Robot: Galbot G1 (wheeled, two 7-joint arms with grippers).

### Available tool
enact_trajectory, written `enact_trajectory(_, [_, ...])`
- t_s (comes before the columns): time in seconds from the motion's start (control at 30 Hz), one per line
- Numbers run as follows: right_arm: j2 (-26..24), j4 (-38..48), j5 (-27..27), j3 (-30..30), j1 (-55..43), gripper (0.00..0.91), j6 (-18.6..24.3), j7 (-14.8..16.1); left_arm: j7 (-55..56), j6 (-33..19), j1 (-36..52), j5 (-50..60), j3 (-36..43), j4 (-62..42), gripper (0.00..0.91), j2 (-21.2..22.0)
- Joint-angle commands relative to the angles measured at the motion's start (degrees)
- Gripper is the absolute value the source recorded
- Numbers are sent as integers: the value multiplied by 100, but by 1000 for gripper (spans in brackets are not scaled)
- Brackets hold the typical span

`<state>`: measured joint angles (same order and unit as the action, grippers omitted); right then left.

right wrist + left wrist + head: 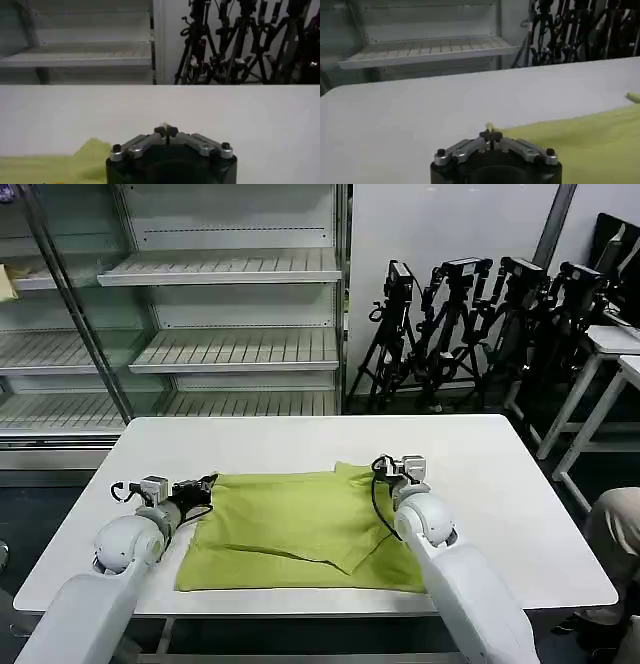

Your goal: Fold and organize the clothes.

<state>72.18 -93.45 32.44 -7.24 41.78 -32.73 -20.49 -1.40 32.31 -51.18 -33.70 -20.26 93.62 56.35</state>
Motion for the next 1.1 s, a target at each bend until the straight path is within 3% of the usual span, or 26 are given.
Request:
enact_trajectory(0.03, [-218,-1099,-18,-214,765,0,16,52,98,-72,-629,-183,-360,761,10,-46])
enact_trajectory(0.6, [-484,-2515,-424,-508,2358,0,75,66,67,-204,-2158,-16,-982,1908,10,111])
enact_trajectory(1.1, [-443,-2628,-569,-572,2819,0,43,18,62,-144,-2471,5,-1034,2162,10,125])
